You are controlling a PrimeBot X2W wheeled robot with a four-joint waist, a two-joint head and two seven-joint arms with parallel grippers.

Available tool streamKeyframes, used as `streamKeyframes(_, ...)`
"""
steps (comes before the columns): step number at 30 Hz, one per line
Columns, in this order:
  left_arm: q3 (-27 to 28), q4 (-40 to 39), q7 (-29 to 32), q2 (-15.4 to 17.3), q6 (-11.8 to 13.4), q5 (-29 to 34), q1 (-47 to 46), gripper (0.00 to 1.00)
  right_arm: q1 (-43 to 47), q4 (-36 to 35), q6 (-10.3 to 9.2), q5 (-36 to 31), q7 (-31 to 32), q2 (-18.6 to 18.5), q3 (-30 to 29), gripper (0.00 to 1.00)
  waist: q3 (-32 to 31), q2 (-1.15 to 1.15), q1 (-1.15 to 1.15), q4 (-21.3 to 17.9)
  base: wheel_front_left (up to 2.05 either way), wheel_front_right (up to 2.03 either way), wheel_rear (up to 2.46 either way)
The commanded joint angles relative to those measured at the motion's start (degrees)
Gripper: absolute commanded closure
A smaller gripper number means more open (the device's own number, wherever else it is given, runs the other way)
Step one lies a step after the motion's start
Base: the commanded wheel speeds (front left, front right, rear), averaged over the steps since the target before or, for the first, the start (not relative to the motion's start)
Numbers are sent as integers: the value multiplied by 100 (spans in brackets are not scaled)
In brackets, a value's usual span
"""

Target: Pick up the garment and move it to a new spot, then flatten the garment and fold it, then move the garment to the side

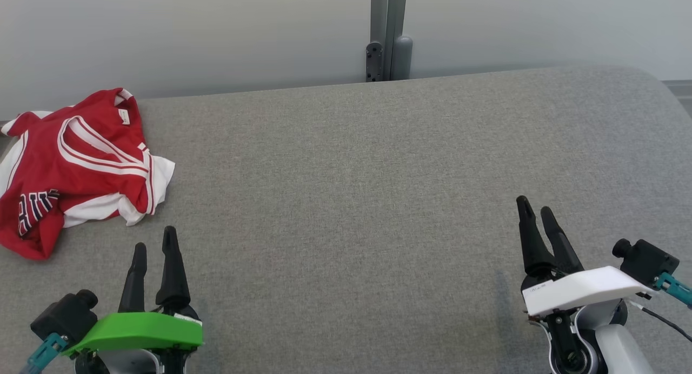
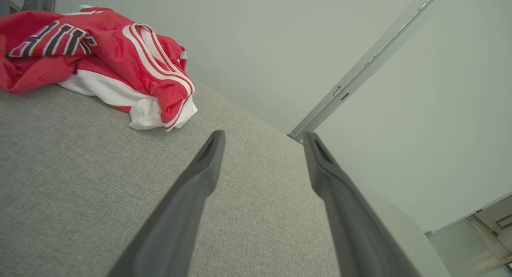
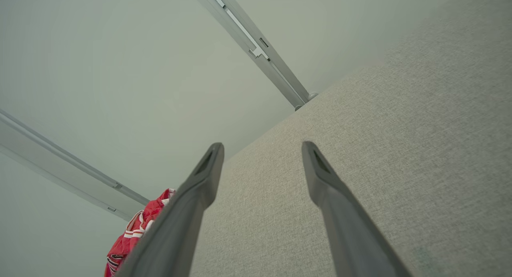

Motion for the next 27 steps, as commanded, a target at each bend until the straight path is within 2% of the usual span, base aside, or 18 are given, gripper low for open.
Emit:
streamKeyframes(1, -18, -78, -55, 44, 25, 224, 1, 0, -87, -102, 2, -199, -61, -37, 39, 0, 1, 0, 0, 3, 0, 0, 0)
streamKeyframes(27, -215, 88, -431, 57, 97, 1806, 128, 0, -39, -36, 2, -1817, -442, -50, 378, 0, 38, 0, 0, 36, 0, 0, 0)
